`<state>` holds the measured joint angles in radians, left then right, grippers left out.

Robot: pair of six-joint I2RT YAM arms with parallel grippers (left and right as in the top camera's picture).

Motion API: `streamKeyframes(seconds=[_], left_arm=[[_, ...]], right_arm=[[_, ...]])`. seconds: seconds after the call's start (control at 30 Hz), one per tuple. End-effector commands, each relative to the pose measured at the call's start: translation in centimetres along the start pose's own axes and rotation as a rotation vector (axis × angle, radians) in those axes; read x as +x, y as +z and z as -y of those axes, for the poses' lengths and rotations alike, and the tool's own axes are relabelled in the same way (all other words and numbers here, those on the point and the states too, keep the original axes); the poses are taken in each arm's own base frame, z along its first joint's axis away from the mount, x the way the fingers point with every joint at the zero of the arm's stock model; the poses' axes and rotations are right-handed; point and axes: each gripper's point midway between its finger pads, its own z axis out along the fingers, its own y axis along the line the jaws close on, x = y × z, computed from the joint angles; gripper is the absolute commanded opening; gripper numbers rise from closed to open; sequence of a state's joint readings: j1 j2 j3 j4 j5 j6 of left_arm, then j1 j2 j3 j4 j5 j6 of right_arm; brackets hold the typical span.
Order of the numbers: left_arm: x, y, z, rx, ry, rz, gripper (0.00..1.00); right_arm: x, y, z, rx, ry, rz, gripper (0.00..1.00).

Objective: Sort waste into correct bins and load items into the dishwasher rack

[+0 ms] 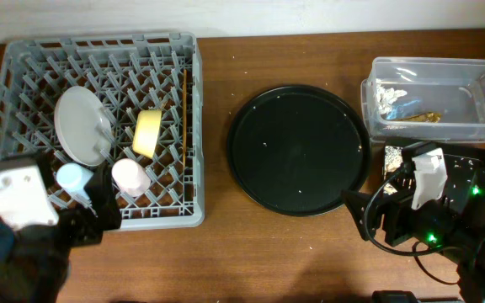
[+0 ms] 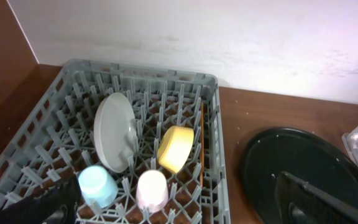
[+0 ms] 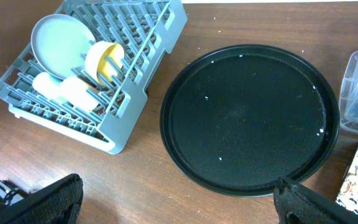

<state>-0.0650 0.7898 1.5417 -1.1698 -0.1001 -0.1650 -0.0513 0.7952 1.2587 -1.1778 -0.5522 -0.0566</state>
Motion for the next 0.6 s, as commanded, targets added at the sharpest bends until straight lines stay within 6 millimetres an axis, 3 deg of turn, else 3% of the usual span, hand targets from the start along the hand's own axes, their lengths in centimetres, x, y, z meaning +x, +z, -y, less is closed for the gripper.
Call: streamKeyframes(seconds=[0.0,0.07,0.1,0.23,0.27,0.33,0.43,0.57], left_arm=[[1.9,-0.9,-0.1,0.008,0.000,-0.056,0.99],[4.0,-1.1,-0.5,-0.006,0.008,-0.143,0.99],[5.7,-1.4,-0.8,-0.019,0.015,-0.216,0.99],[11.5,-3.5,-2.0,-0.061,0.038,-0.464,0.99],[12.0,-3.7,-2.1,-0.065,0.041,-0.489,0.99],[12.0,-3.8,-2.1,-0.065,0.041,-0.488,0.99],[12.0,-3.8,-2.1,-0.065,0.041,-0.488,0.99],[12.0,-3.8,-2.1,-0.065,0.041,-0.488,0.99]], right_arm=[[-0.1,-0.4,0.3,0.044,-0.071,0.019,0.98],[-1.9,-1.4,1.5,0.152,-0.143,0.128,0.98],[-2.8,-1.8,1.5,0.180,-0.268,0.222,0.98],[-0.9,0.1,2.8,0.219,-0.403,0.354,0.98],[0.0,0.8,3.1,0.220,-0.409,0.367,0.98],[4.5,3.8,4.8,0.222,-0.413,0.376,0.98],[7.0,6.2,6.1,0.232,-0.448,0.453,0.98],[8.2,8.4,7.3,0.248,-0.509,0.588,0.99]])
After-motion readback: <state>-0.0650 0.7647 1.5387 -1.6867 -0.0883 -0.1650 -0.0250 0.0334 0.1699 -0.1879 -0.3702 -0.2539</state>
